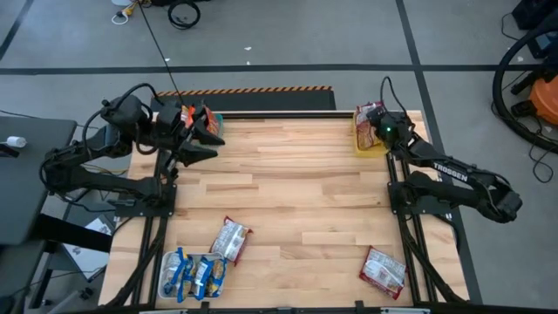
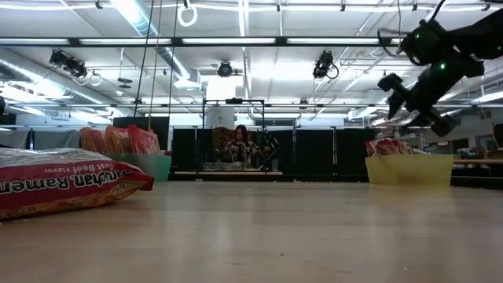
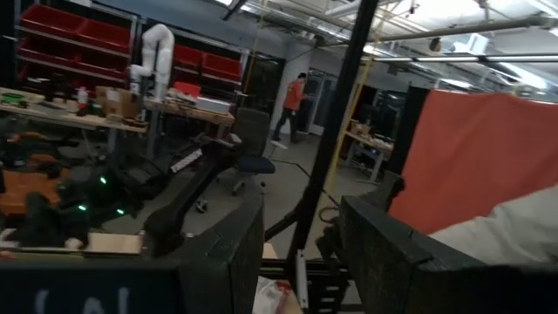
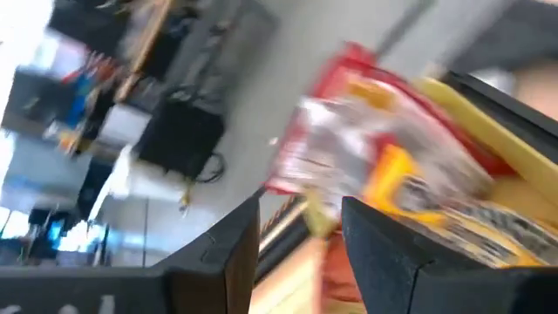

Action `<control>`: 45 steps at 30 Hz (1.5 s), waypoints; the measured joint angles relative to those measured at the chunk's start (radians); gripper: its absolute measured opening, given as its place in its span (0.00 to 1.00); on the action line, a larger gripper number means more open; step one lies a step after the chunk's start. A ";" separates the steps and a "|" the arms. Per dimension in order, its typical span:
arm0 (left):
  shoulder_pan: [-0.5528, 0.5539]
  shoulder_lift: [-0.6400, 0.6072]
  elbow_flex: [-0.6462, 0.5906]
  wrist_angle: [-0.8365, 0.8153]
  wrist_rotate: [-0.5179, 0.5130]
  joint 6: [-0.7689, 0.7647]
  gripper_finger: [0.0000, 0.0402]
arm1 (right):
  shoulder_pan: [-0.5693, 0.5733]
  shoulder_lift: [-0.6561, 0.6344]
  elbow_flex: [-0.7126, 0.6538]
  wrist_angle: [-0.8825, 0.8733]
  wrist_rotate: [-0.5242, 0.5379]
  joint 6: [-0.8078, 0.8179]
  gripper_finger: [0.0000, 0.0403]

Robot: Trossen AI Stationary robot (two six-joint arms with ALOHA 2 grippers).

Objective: Sort Maruchan noodles
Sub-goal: Put the red noodle pack into the yellow bin

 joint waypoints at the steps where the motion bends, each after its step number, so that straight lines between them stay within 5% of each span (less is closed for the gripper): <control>1: -0.010 0.000 0.000 0.000 0.000 -0.001 0.39 | 0.000 -0.014 0.007 0.017 -0.010 -0.056 0.42; 4: -0.037 0.000 0.000 0.000 -0.001 -0.001 0.39 | 0.001 -0.038 0.077 -0.028 -0.080 -0.233 0.41; 7: -0.054 0.000 0.000 0.000 -0.010 0.004 0.39 | -0.001 -0.006 0.197 -0.292 -0.169 -0.274 0.41; 11: -0.066 0.000 0.000 0.000 -0.037 0.006 0.39 | -0.002 0.119 0.361 -0.659 -0.222 -0.345 0.41; 15: -0.066 0.000 0.000 0.000 -0.045 0.007 0.39 | -0.025 0.275 0.453 -0.811 -0.323 -0.432 0.41; 21: -0.066 0.000 0.000 0.000 -0.045 -0.006 0.39 | -0.068 0.489 0.471 -0.834 -0.398 -0.472 0.37; 31: -0.065 0.000 0.000 -0.038 -0.045 -0.046 0.39 | -0.087 0.701 0.471 -0.808 -0.457 -0.575 0.16; 45: -0.065 0.000 0.000 -0.038 -0.045 -0.047 0.39 | -0.049 0.697 0.385 -0.541 -0.221 -0.420 0.02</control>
